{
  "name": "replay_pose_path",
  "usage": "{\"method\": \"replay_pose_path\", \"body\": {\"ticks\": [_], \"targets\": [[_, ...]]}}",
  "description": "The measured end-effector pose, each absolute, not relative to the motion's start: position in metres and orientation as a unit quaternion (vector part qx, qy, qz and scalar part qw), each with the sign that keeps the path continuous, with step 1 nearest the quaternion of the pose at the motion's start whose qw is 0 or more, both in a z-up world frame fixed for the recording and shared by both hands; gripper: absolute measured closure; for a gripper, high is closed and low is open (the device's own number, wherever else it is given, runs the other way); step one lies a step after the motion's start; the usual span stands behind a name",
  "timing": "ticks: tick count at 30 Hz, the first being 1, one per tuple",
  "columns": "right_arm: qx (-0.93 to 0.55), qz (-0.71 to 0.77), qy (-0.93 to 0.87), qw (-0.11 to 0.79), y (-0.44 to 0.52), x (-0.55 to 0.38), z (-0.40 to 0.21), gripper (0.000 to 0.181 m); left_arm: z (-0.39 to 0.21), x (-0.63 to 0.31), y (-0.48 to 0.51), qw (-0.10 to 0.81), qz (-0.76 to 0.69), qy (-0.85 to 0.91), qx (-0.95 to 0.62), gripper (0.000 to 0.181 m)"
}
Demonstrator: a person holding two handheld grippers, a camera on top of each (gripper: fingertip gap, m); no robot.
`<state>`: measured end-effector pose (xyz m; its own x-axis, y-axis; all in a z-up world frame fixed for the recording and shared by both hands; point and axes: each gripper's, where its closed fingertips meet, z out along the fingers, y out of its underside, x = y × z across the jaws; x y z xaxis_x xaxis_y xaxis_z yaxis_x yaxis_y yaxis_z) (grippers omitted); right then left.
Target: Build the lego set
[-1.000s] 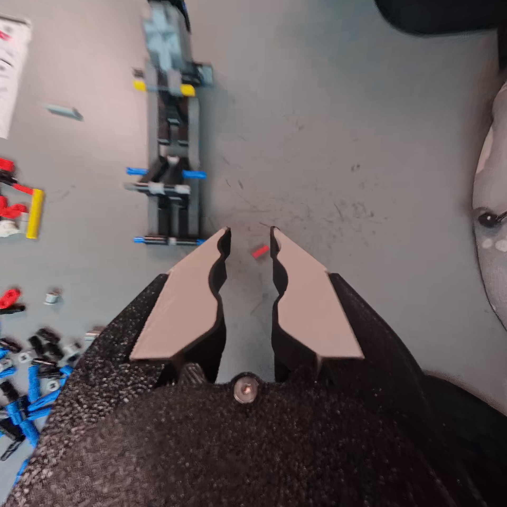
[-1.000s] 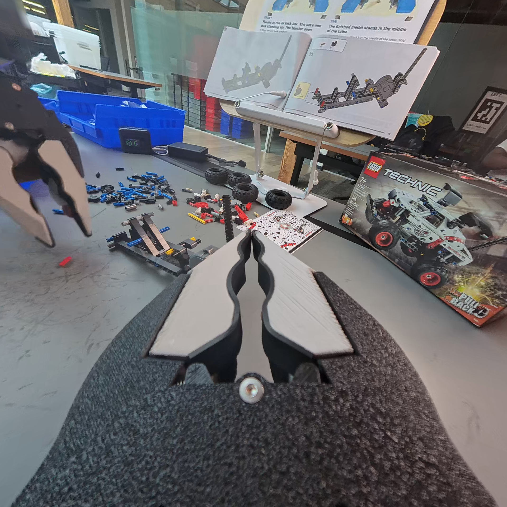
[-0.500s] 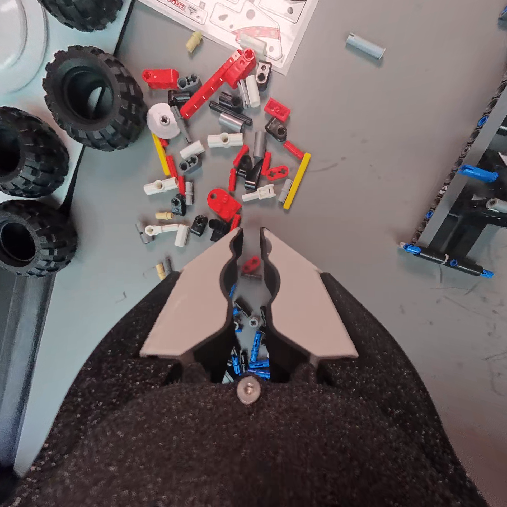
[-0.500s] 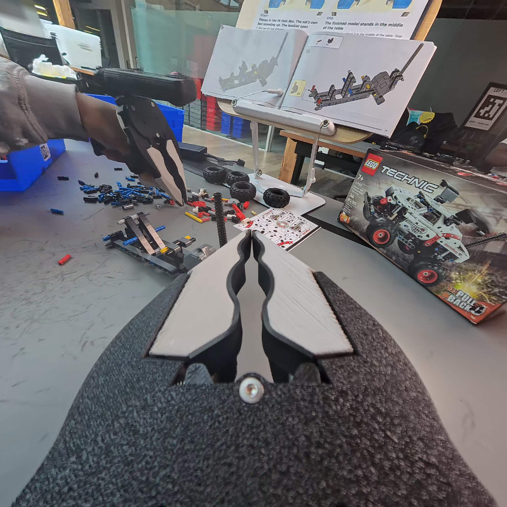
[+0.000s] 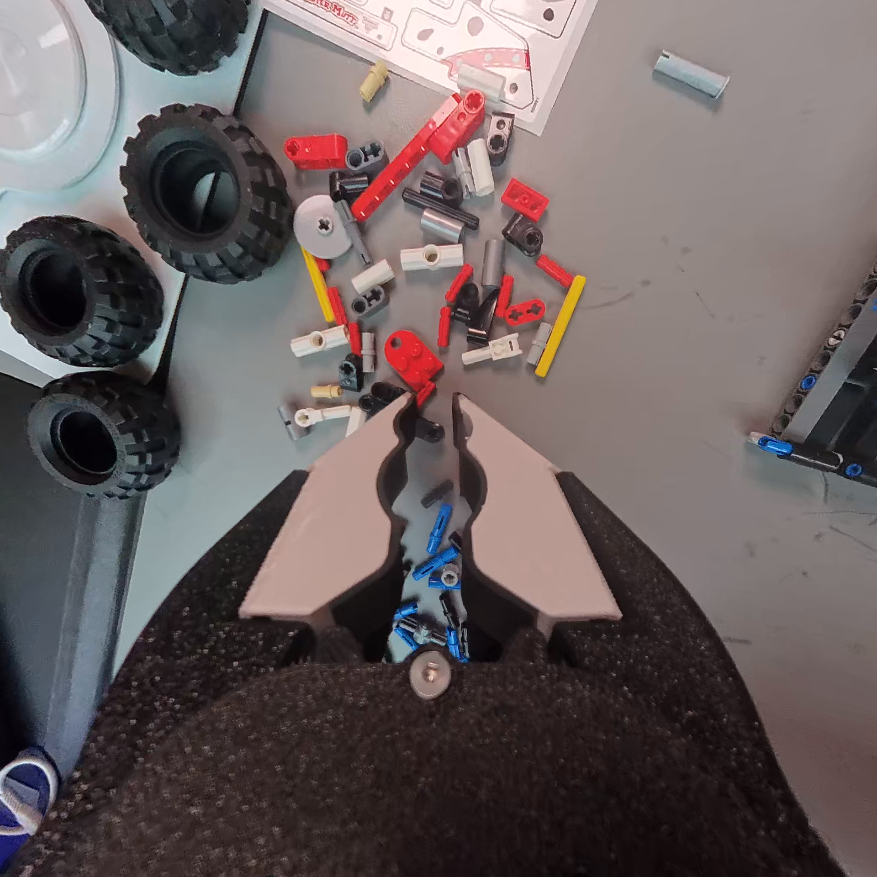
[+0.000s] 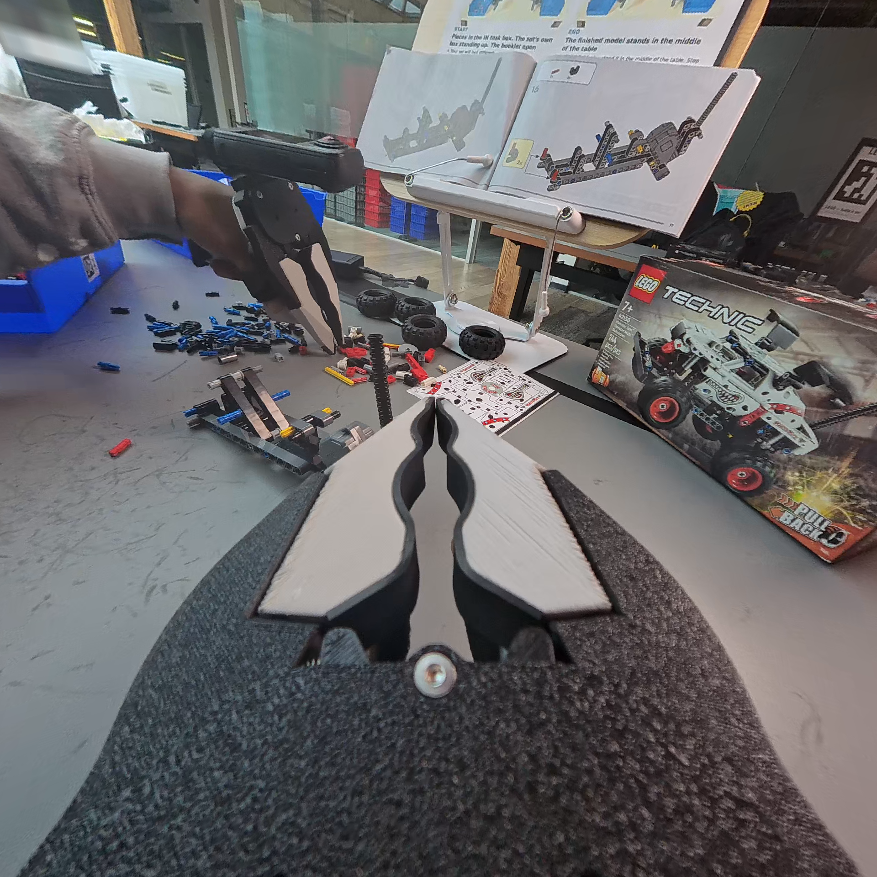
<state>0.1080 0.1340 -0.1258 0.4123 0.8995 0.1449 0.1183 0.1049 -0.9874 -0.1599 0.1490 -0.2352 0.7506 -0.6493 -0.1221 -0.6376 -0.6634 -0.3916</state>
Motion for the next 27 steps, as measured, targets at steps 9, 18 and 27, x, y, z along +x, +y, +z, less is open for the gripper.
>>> {"method": "replay_pose_path", "body": {"ticks": [9,18,27], "targets": [[-0.587,0.325,-0.438,0.598,0.134,0.108,-0.128,0.181,-0.239,-0.158,0.149,0.189,-0.028,0.362,-0.913,0.175],[-0.587,0.323,-0.441,0.597,0.135,0.108,-0.129,0.181,-0.238,-0.158,0.147,0.173,-0.025,0.358,-0.917,0.176],[-0.586,0.329,-0.436,0.599,0.134,0.109,-0.126,0.181,-0.155,-0.089,0.068,0.258,-0.1,0.402,-0.873,0.176]]}}
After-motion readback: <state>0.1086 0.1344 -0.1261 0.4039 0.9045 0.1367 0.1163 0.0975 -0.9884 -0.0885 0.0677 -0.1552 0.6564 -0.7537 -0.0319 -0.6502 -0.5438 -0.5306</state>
